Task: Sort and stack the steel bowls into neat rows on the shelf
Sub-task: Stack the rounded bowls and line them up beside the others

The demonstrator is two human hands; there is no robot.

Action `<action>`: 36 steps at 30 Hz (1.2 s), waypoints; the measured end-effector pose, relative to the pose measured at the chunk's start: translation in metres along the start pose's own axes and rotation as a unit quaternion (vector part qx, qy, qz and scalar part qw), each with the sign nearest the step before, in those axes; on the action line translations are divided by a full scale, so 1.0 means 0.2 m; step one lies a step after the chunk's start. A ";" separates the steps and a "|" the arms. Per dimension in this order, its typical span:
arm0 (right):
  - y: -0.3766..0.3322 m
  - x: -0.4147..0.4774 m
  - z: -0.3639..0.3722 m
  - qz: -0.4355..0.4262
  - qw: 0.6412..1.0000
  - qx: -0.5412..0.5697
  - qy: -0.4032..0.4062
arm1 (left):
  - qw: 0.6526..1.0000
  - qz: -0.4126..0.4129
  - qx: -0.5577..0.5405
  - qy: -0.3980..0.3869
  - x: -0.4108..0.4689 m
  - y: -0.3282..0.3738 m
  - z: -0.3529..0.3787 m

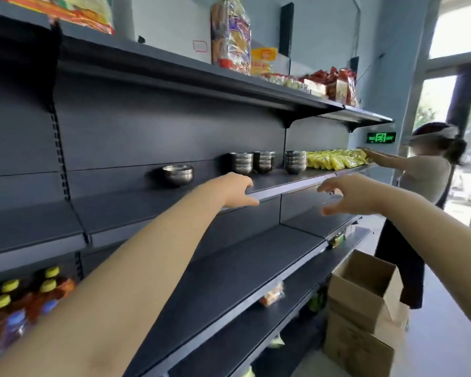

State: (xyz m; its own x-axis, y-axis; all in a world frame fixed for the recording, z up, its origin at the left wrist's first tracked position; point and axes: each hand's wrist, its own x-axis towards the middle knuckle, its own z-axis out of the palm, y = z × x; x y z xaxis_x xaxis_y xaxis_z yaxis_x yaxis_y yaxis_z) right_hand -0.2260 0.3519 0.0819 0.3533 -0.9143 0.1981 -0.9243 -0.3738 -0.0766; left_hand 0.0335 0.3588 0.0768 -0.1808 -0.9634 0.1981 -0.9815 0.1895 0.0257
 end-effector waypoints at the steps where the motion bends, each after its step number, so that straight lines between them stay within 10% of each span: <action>1: 0.06 0.05 0.02 0.004 1.000 0.000 0.001 | 1.000 0.001 -0.010 0.001 0.09 0.01 0.03; 25: 1.30 2.12 0.43 0.068 0.997 -0.018 0.027 | 0.996 -0.047 -0.077 0.012 2.30 0.06 0.73; 36: 1.88 3.22 0.59 -0.046 0.939 0.338 0.033 | 0.958 -0.166 -0.231 -0.027 3.30 0.10 0.93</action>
State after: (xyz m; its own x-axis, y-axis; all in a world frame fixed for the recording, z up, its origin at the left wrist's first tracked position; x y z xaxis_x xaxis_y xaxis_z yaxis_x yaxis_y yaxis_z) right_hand -0.3293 -0.3961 0.0659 0.3977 -0.8697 0.2922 -0.5793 -0.4850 -0.6551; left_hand -0.1175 -0.3080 0.0266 0.1209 -0.9912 0.0541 -0.8553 -0.0763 0.5124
